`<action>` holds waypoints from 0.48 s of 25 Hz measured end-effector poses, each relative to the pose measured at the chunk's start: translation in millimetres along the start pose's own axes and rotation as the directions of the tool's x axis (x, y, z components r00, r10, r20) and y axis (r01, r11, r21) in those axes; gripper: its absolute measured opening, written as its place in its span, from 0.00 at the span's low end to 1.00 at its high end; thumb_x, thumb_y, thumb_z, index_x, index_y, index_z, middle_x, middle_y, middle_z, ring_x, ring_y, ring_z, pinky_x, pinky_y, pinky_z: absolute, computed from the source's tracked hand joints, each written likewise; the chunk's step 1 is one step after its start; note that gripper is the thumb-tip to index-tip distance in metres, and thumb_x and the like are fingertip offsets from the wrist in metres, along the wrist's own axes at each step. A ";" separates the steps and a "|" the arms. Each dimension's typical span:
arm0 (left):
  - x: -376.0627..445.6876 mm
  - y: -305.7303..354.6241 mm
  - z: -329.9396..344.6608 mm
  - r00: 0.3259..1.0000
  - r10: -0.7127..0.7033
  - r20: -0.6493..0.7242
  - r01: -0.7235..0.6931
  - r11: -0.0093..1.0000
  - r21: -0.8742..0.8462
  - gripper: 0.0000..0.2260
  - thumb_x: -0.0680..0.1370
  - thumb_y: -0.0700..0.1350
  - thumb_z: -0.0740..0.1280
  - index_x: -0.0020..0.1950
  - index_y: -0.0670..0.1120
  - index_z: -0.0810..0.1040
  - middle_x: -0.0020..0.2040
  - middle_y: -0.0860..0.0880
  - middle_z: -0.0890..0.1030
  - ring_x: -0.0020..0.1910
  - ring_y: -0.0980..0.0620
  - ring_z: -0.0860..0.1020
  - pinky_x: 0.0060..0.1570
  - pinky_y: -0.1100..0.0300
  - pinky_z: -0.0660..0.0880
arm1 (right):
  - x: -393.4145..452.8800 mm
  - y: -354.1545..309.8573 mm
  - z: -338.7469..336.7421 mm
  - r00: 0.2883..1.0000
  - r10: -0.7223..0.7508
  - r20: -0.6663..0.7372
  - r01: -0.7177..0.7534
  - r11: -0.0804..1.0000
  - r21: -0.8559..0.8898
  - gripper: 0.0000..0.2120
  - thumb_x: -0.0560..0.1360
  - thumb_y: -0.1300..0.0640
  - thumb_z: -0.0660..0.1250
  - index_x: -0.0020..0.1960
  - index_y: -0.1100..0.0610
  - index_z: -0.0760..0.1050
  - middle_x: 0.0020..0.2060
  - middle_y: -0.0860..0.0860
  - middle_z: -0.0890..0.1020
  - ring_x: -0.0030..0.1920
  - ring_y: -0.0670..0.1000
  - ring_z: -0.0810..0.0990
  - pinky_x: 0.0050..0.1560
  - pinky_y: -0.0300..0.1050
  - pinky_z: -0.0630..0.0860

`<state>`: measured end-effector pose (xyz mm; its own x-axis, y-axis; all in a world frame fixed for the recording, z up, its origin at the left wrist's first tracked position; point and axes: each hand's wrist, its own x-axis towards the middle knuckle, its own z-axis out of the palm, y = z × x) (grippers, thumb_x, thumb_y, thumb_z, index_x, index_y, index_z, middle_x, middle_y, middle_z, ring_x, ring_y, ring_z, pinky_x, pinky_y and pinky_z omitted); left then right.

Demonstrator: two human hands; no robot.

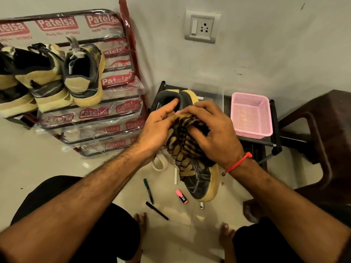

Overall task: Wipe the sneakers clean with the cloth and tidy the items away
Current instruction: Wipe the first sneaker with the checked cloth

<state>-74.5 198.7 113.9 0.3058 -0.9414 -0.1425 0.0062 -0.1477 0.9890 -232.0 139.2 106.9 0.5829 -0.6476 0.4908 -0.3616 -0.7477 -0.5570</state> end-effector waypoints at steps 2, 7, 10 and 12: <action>1.2 1.7 -0.3 1.000 -0.012 0.001 0.012 0.999 -0.040 0.21 0.84 0.39 0.62 0.77 0.47 0.69 0.66 0.55 0.80 0.65 0.60 0.78 0.69 0.59 0.72 | 5.8 1.9 -3.4 0.997 0.060 -0.056 -0.058 0.998 0.035 0.15 0.77 0.58 0.67 0.63 0.58 0.78 0.56 0.54 0.77 0.58 0.51 0.76 0.61 0.37 0.73; 5.7 7.3 -14.4 0.994 -0.044 -0.099 0.027 0.986 -0.163 0.22 0.84 0.38 0.61 0.79 0.45 0.66 0.64 0.46 0.82 0.61 0.53 0.82 0.63 0.55 0.78 | -21.4 -2.3 5.3 0.958 -0.089 0.273 0.084 0.996 0.030 0.18 0.73 0.52 0.63 0.60 0.57 0.79 0.57 0.53 0.75 0.57 0.52 0.75 0.60 0.44 0.76; 9.6 10.5 -25.3 0.985 -0.041 -0.165 0.019 0.991 -0.133 0.22 0.84 0.38 0.61 0.78 0.46 0.67 0.63 0.47 0.83 0.57 0.55 0.83 0.58 0.58 0.80 | -35.5 -1.5 10.3 0.915 -0.163 0.370 0.177 0.984 -0.003 0.18 0.72 0.52 0.61 0.59 0.57 0.79 0.58 0.55 0.75 0.60 0.55 0.75 0.56 0.51 0.80; 8.8 10.2 -24.5 0.992 -0.042 -0.116 0.030 0.994 -0.101 0.21 0.84 0.38 0.61 0.78 0.45 0.67 0.65 0.48 0.82 0.58 0.57 0.82 0.57 0.62 0.80 | -26.4 1.7 5.0 0.957 -0.160 0.244 0.160 0.987 0.020 0.18 0.71 0.57 0.63 0.58 0.60 0.79 0.57 0.57 0.77 0.58 0.55 0.76 0.56 0.50 0.79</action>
<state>-48.5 196.4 123.7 0.4134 -0.8930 -0.1780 0.1116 -0.1443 0.9832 -244.4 155.8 89.7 0.7928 -0.4640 0.3952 -0.2490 -0.8383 -0.4850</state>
